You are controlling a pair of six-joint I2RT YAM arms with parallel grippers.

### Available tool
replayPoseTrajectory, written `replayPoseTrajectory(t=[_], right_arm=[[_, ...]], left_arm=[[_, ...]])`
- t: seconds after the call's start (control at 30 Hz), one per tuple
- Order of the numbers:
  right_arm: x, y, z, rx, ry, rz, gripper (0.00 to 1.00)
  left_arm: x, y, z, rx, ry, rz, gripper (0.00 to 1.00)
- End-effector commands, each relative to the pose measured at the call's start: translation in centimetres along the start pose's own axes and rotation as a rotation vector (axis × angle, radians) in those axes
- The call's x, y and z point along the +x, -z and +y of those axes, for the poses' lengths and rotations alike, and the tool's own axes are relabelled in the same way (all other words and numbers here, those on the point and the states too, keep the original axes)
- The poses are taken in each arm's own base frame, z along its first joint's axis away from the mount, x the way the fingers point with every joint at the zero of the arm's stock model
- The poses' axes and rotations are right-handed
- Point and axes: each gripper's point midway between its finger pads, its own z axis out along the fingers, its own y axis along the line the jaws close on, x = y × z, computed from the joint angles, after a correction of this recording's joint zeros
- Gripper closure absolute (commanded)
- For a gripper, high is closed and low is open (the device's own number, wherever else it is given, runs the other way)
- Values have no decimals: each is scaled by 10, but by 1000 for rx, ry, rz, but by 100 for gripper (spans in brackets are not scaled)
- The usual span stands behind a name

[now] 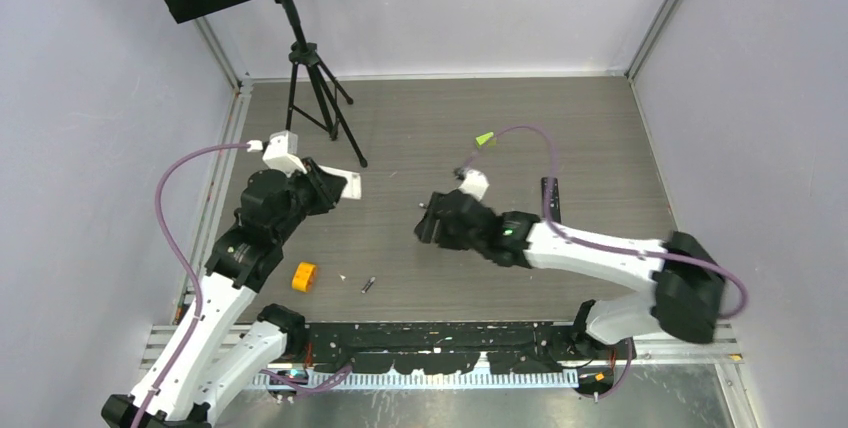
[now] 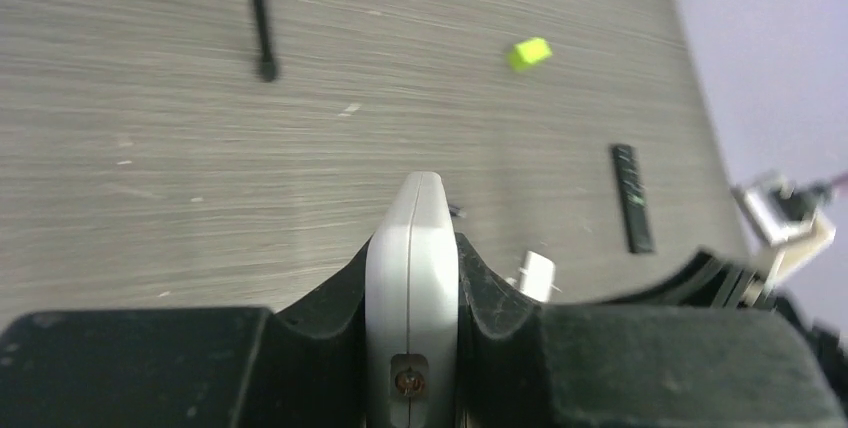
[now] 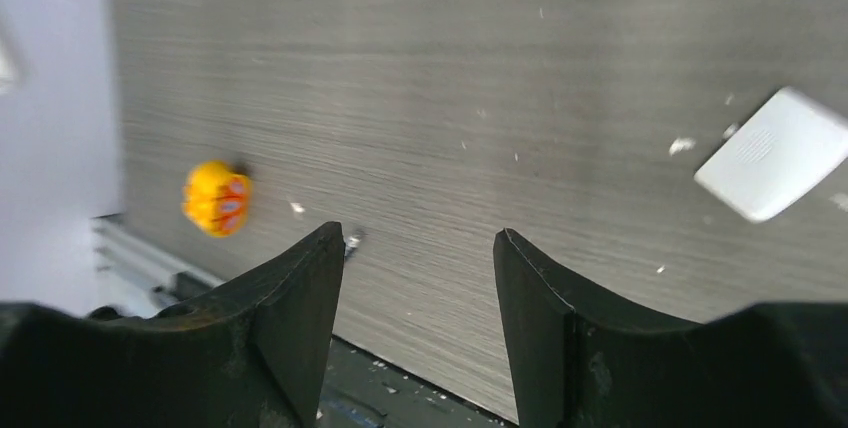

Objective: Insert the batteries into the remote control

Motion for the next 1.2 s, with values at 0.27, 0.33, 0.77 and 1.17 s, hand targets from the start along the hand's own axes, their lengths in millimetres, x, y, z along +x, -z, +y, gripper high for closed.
replayPoseTrajectory(t=[0.27,0.33,0.77,1.17], right_arm=[[92,-72,63,310,-26,-46,36],[113,-83,72,313,-15,-13,37],[164,-104,60,411,-55,79,57],[176,-107,42,466,83,117,70]], left_arm=[[-33,31,75,-452,-34,-156,100],[-33,37,81,-477,-34,-178,100],[-21,37,91,-482,-19,-216,100],[-22,40,96,-519,-19,-219,100]])
